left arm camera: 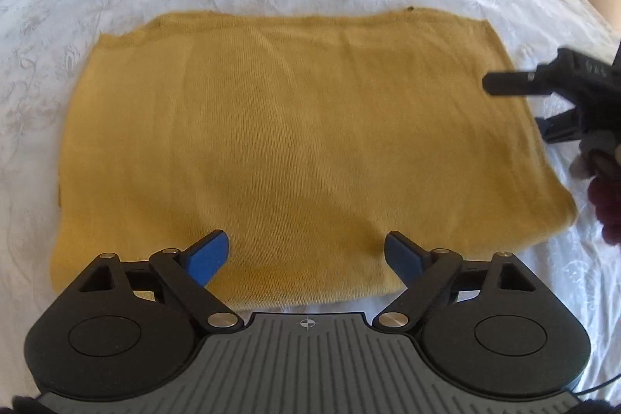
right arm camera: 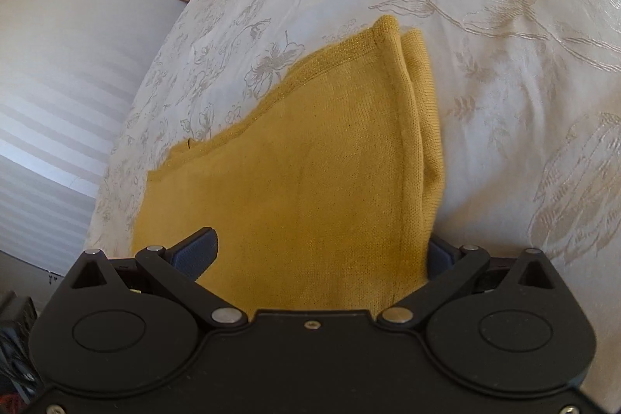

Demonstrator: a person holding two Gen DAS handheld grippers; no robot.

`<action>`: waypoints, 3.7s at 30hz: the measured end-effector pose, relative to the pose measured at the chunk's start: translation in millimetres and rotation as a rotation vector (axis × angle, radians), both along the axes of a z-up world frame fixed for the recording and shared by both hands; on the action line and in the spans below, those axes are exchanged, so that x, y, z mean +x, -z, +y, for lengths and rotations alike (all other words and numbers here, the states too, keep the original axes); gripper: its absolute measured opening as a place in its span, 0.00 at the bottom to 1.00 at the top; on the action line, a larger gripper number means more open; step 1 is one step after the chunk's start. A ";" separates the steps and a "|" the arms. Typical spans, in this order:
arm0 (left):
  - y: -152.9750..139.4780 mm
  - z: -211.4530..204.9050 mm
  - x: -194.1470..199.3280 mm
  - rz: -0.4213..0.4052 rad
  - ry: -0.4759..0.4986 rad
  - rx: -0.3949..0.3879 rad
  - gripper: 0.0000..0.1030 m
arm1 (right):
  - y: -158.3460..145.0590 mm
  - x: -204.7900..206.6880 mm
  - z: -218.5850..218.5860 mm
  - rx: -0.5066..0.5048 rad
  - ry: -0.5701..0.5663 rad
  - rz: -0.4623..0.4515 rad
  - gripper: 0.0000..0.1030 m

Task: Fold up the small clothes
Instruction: 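Grasp one end of the folded sweater with the right tool, then lift the end with the right tool and fold it over the rest, then open the right tool and withdraw both tools from the folded sweater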

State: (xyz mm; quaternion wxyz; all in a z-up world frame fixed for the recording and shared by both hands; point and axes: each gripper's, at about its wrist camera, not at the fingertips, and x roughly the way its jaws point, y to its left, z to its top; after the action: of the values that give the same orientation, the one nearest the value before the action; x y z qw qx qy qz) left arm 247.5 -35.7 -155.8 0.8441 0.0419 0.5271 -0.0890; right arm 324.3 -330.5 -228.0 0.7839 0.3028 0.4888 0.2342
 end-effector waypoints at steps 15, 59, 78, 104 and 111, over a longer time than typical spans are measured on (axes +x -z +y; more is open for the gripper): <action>14.0 -10.3 125.3 0.014 -0.067 0.094 0.86 | 2.7 5.6 -12.2 0.069 -0.011 0.039 1.00; -43.4 166.7 16.4 -0.010 -0.171 -0.103 0.90 | -128.2 -2.3 142.7 -0.079 -0.046 -0.039 0.23; -39.2 284.6 -1.4 0.025 -0.307 -0.101 0.90 | -83.4 -12.1 321.5 -0.355 -0.242 -0.003 0.22; -66.4 213.4 27.9 -0.048 -0.107 -0.129 0.91 | -114.8 -73.6 231.6 -0.210 -0.033 -0.075 0.46; -46.8 146.7 37.5 -0.037 0.059 -0.113 0.91 | -101.7 -86.9 204.6 -0.208 0.025 -0.025 0.46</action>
State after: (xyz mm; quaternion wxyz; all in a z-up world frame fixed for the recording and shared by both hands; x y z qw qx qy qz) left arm 285.0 111.0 -109.0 0.8516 0.0114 0.5042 -0.1428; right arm 237.4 -125.9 -126.2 0.8201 0.2226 0.4967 0.1763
